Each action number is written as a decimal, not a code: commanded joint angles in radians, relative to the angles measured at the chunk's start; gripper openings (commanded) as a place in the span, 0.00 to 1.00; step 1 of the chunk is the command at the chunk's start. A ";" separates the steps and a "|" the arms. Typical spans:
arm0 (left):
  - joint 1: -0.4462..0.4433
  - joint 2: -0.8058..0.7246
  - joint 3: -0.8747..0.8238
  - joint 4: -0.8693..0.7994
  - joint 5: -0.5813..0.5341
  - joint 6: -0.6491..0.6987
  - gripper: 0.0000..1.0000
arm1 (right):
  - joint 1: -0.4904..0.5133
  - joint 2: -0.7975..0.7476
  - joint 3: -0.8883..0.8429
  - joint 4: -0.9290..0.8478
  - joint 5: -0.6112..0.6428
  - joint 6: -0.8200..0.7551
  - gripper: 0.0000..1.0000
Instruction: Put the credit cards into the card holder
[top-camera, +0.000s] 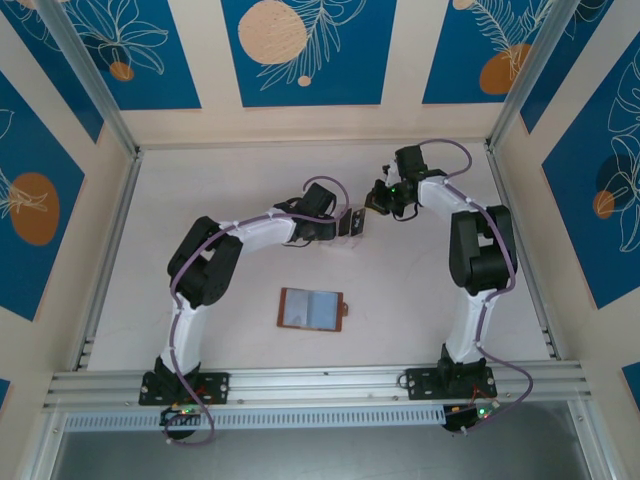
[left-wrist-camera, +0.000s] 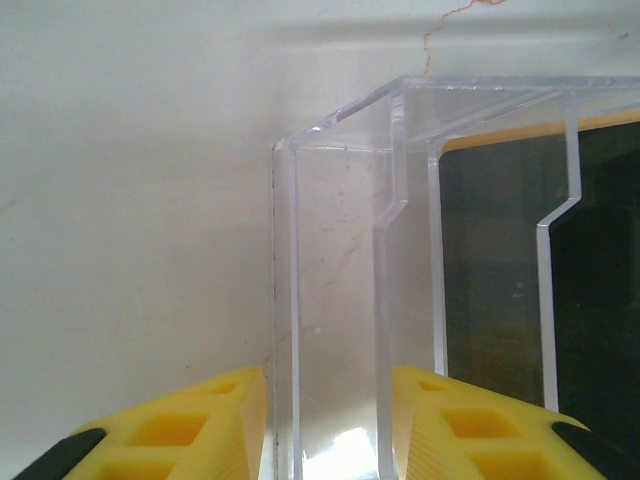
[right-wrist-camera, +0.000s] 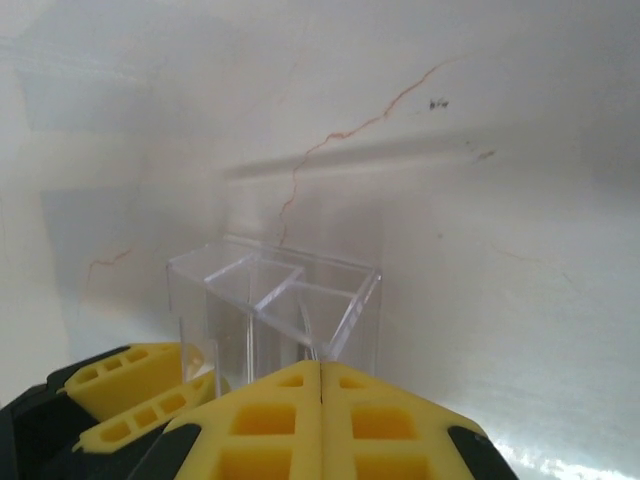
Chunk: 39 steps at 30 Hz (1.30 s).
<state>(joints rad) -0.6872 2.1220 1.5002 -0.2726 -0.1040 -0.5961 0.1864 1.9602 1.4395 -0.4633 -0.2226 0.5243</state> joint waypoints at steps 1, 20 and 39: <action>0.013 0.061 -0.046 -0.081 -0.015 -0.001 0.36 | 0.027 -0.087 -0.024 -0.040 0.028 -0.007 0.00; 0.015 0.062 -0.049 -0.078 -0.013 -0.003 0.36 | 0.089 -0.142 -0.084 -0.069 0.122 0.003 0.02; 0.016 0.069 -0.050 -0.073 -0.008 -0.004 0.36 | 0.055 -0.172 -0.131 -0.043 0.076 0.023 0.09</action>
<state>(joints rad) -0.6865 2.1220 1.4982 -0.2691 -0.0978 -0.5961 0.2363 1.8156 1.3327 -0.4408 -0.0856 0.5327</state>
